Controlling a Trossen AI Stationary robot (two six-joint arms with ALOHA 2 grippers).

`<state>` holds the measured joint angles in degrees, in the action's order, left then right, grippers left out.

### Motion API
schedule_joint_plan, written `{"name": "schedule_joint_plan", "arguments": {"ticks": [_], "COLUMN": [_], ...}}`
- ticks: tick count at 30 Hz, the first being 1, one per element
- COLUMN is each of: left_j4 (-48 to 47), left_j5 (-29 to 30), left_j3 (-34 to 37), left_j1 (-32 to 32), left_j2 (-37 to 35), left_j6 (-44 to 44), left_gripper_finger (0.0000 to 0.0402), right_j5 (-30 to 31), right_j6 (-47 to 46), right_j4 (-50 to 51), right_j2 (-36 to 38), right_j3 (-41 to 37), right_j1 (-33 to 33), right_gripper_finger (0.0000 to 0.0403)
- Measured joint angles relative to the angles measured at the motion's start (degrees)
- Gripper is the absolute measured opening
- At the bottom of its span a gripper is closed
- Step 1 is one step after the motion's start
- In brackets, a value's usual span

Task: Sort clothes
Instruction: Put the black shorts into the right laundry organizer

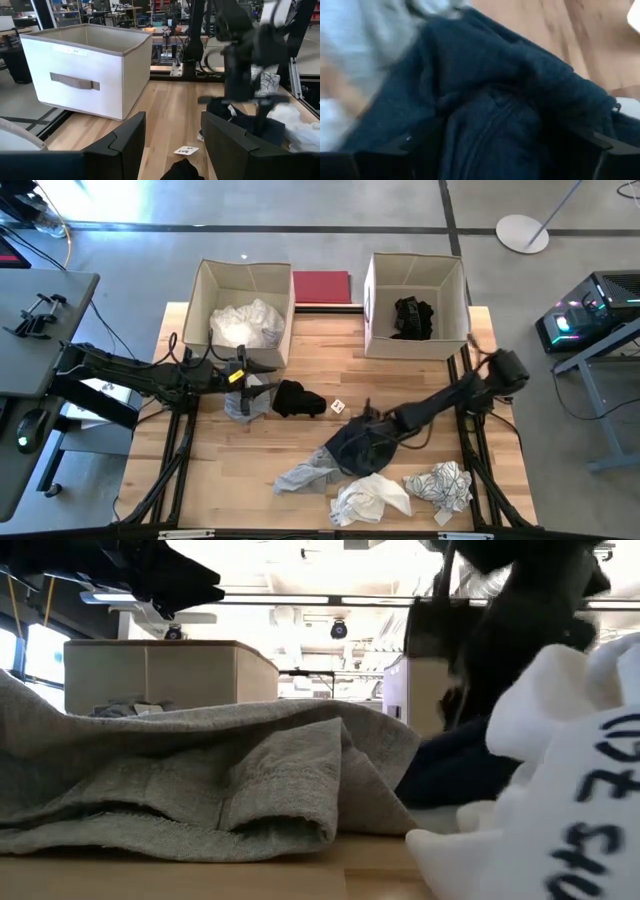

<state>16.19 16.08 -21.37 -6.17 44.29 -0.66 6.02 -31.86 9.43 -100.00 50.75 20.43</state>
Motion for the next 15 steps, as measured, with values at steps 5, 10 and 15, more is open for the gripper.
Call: {"name": "schedule_joint_plan", "arguments": {"ticks": [5,10,15], "left_j4": [0.04,0.06,0.24], "left_j5": [0.0,-0.02,-0.04], "left_j3": [0.0,0.0,0.0], "left_j1": [0.0,0.0,-0.04], "left_j2": [0.0,0.0,0.0], "left_j6": [0.01,0.21,0.62], "left_gripper_finger": [0.0181,0.0181,0.0181], "right_j5": [4.56,10.68,11.76], "right_j6": [0.44,0.88,3.07], "right_j4": [-2.72,-4.24,-0.58], "right_j2": [-7.07,-8.33,-3.7], "right_j3": [0.74,0.72,1.84], "right_j1": [0.11,1.05,0.95], "right_gripper_finger": [0.0244,0.0135,0.0024]}}
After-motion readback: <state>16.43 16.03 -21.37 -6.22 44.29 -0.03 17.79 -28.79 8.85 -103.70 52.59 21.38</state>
